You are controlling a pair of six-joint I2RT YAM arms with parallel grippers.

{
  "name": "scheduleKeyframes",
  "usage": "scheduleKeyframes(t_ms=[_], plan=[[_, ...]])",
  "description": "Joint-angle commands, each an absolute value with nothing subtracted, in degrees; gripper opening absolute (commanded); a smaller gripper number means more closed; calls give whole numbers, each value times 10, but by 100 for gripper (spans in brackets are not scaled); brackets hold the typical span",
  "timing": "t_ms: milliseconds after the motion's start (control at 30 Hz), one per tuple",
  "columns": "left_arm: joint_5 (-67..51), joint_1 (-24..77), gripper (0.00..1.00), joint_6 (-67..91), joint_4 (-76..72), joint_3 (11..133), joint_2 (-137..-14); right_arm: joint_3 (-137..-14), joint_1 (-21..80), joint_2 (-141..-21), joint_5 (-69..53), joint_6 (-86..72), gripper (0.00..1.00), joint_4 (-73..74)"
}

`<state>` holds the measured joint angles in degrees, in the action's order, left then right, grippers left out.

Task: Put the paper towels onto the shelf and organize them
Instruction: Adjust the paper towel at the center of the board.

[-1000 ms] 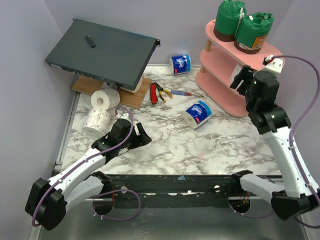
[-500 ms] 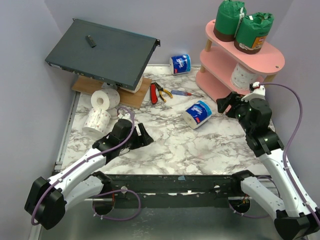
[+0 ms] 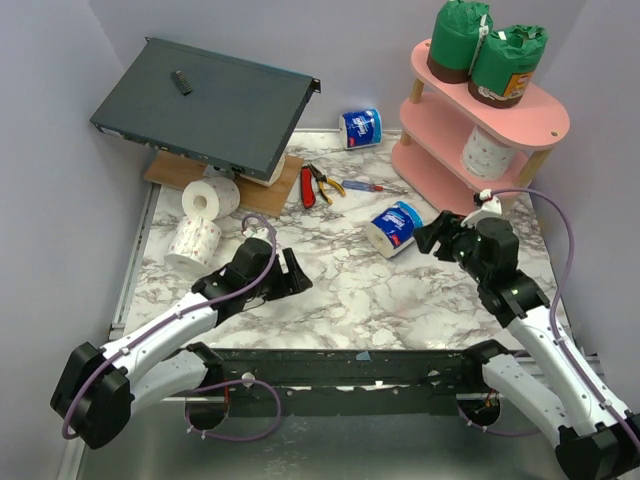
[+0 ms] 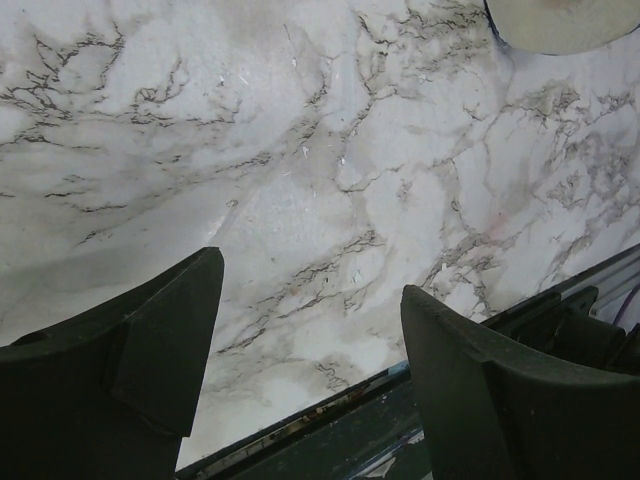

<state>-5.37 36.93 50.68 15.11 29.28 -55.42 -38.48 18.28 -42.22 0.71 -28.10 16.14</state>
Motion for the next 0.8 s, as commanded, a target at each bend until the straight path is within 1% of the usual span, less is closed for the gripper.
scheduleKeyframes(t_ms=[0, 200, 300, 567, 767], plan=[[-38, 378, 75, 512, 144, 322, -574, -364, 230, -421, 20, -305, 70, 132], [-34, 381, 75, 507, 151, 349, -596, -314, 311, -433, 91, -338, 70, 111], [-33, 383, 75, 504, 151, 358, -603, -289, 314, -428, 93, -362, 70, 101], [-20, 386, 75, 505, 149, 342, -594, -247, 315, -356, 113, -384, 71, 116], [-31, 386, 76, 499, 132, 309, -553, -208, 314, -309, 148, -431, 78, 112]])
